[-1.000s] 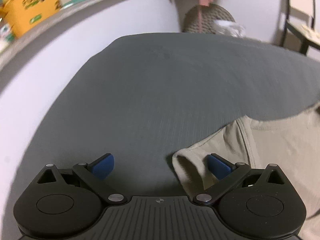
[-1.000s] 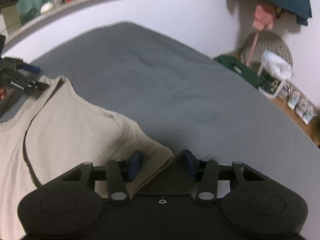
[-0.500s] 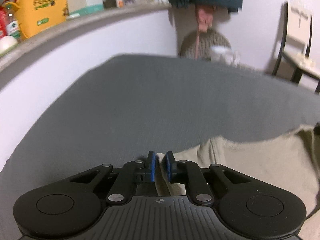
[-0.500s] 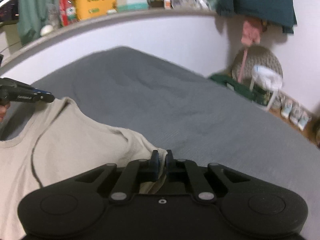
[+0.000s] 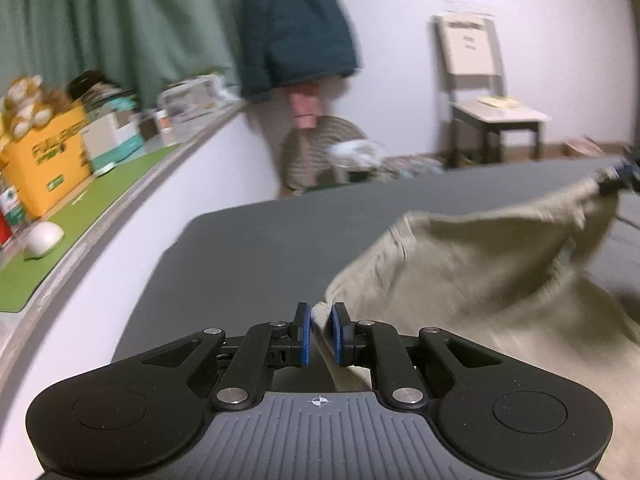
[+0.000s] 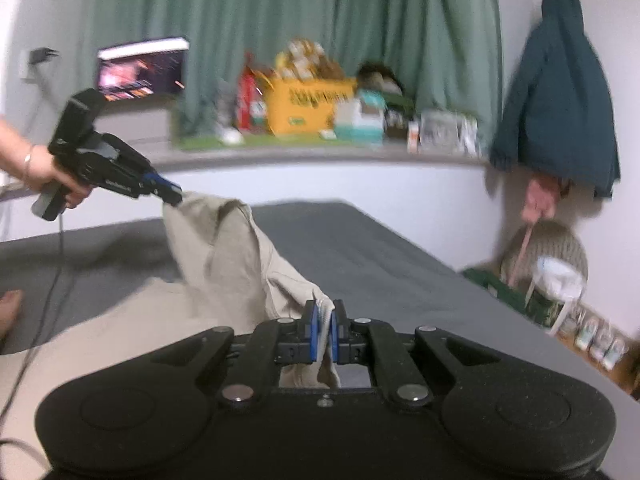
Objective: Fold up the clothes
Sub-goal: 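Lift the shirt edge with both grippers and fold it over lengthwise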
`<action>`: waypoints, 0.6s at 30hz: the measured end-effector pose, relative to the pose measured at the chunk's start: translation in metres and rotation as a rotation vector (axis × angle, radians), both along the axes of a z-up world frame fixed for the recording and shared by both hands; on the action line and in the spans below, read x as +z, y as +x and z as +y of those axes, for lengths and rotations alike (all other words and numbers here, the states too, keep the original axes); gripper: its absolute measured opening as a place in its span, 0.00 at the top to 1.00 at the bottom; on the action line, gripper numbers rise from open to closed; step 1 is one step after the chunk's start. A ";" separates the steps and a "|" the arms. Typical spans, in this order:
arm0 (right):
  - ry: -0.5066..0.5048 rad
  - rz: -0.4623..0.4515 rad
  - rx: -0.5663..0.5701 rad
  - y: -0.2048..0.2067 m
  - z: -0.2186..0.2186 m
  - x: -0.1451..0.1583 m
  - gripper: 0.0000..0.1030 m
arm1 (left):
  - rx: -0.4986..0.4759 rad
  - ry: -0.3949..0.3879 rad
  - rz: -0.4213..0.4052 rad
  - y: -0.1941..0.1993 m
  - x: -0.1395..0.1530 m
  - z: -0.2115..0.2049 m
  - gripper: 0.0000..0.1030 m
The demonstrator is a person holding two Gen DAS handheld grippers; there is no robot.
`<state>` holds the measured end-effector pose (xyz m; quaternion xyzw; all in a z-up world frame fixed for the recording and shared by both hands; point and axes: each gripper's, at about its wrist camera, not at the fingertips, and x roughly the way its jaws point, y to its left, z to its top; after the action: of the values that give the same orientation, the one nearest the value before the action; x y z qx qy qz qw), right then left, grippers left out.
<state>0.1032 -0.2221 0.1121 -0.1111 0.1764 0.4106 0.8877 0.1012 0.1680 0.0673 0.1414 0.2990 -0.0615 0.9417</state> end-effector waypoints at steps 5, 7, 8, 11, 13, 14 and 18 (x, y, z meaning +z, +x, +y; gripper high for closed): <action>-0.034 0.057 0.033 -0.094 -0.015 -0.009 0.93 | -0.137 0.042 0.106 -0.102 -0.001 -0.041 0.88; -0.072 0.097 0.021 -0.117 -0.014 -0.024 0.93 | -0.172 0.058 0.120 -0.136 -0.013 -0.056 0.88; -0.095 0.128 0.012 -0.123 -0.011 -0.034 0.93 | -0.178 0.067 0.121 -0.146 -0.022 -0.062 0.88; -0.238 0.156 -0.004 -0.136 0.007 -0.061 0.92 | -0.200 0.100 0.121 -0.172 -0.048 -0.076 0.88; -0.378 0.102 -0.005 -0.145 0.024 -0.071 0.84 | -0.247 0.148 0.115 -0.181 -0.062 -0.083 0.87; -0.447 0.068 0.000 -0.149 0.031 -0.075 0.80 | -0.279 0.181 0.121 -0.184 -0.065 -0.087 0.87; -0.644 -0.145 0.143 -0.178 0.045 -0.076 0.64 | -0.397 0.303 0.130 -0.198 -0.067 -0.098 0.64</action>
<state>-0.0748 -0.1770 0.0357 -0.4268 0.2254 0.3859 0.7862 -0.0970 0.0699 0.0000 0.3328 0.3309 -0.2087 0.8580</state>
